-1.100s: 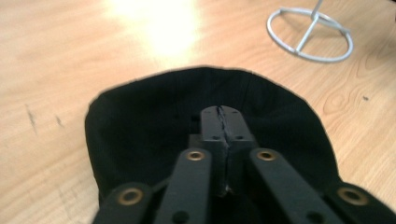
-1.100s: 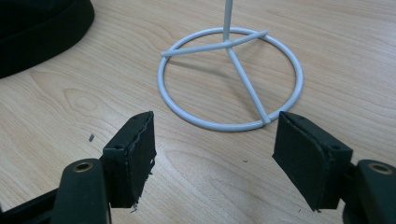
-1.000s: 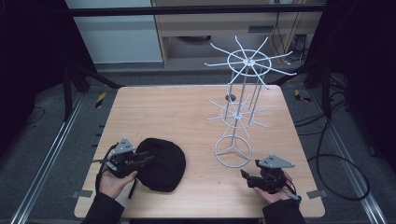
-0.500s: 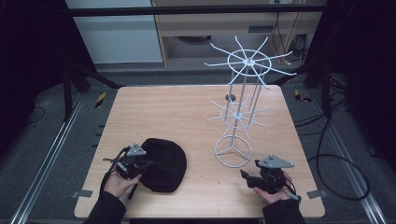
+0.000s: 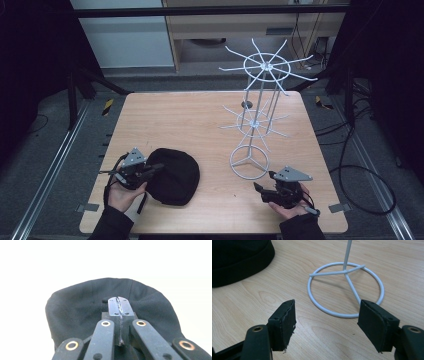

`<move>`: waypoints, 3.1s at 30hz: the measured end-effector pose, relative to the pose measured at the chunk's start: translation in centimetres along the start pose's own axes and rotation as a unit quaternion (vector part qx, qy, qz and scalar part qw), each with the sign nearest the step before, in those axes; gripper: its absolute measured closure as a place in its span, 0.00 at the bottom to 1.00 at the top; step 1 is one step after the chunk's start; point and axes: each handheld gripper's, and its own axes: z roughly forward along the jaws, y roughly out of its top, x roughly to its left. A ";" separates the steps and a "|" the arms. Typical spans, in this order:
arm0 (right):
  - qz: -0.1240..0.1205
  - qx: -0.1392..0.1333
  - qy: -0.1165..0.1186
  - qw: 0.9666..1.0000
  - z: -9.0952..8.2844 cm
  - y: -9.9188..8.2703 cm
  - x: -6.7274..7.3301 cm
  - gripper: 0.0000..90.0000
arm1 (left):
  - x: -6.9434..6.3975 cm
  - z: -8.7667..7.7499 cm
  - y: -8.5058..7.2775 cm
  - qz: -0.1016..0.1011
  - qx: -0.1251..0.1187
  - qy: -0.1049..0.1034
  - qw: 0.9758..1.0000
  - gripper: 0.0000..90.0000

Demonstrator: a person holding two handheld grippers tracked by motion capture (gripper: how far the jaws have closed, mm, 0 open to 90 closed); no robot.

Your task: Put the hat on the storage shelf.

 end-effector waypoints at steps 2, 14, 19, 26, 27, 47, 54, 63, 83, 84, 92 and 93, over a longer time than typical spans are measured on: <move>0.002 0.001 0.001 1.000 0.0 0.0 -0.1 0.34 | -0.3 -0.4 0.3 0.003 -0.018 0.001 1.000 1.00; 0.006 -0.003 -0.005 1.000 -0.1 -0.2 -0.5 0.35 | -0.6 -3.2 2.1 -0.007 -0.096 0.002 0.995 1.00; 0.009 0.000 -0.007 1.000 -0.1 -0.2 -0.6 0.35 | -0.6 -4.5 3.7 -0.013 -0.134 -0.001 0.991 1.00; 0.009 -0.003 -0.010 1.000 -0.2 -0.3 -0.8 0.35 | -1.1 -6.5 7.0 -0.005 -0.190 0.007 0.982 1.00; 0.010 -0.002 -0.010 1.000 -0.2 -0.3 -0.8 0.35 | -1.2 -6.8 7.4 -0.005 -0.195 0.006 0.981 1.00; 0.012 -0.001 -0.013 1.000 -0.1 -0.4 -1.2 0.35 | -2.7 -12.4 17.2 0.003 -0.334 0.011 0.943 1.00; 0.014 -0.002 -0.012 1.000 0.0 -0.5 -1.2 0.35 | -3.5 -14.2 21.5 0.011 -0.368 0.021 0.930 1.00; 0.018 -0.001 -0.009 1.000 0.0 -0.5 -1.3 0.35 | -4.8 -15.5 25.6 0.017 -0.401 0.026 0.916 1.00; 0.019 0.000 -0.006 1.000 0.0 -0.5 -1.3 0.35 | -6.3 -10.2 26.5 -0.013 -0.400 -0.043 0.915 1.00; 0.019 0.001 -0.006 1.000 0.1 -0.6 -1.3 0.35 | -6.1 -9.9 25.9 -0.015 -0.396 -0.047 0.917 1.00; 0.021 0.005 -0.008 1.000 0.1 -0.6 -1.2 0.35 | -5.4 -7.8 21.9 -0.017 -0.358 -0.049 0.932 1.00; 0.020 0.006 -0.008 1.000 0.2 -0.6 -1.2 0.34 | -5.4 -7.6 21.6 -0.017 -0.354 -0.048 0.934 1.00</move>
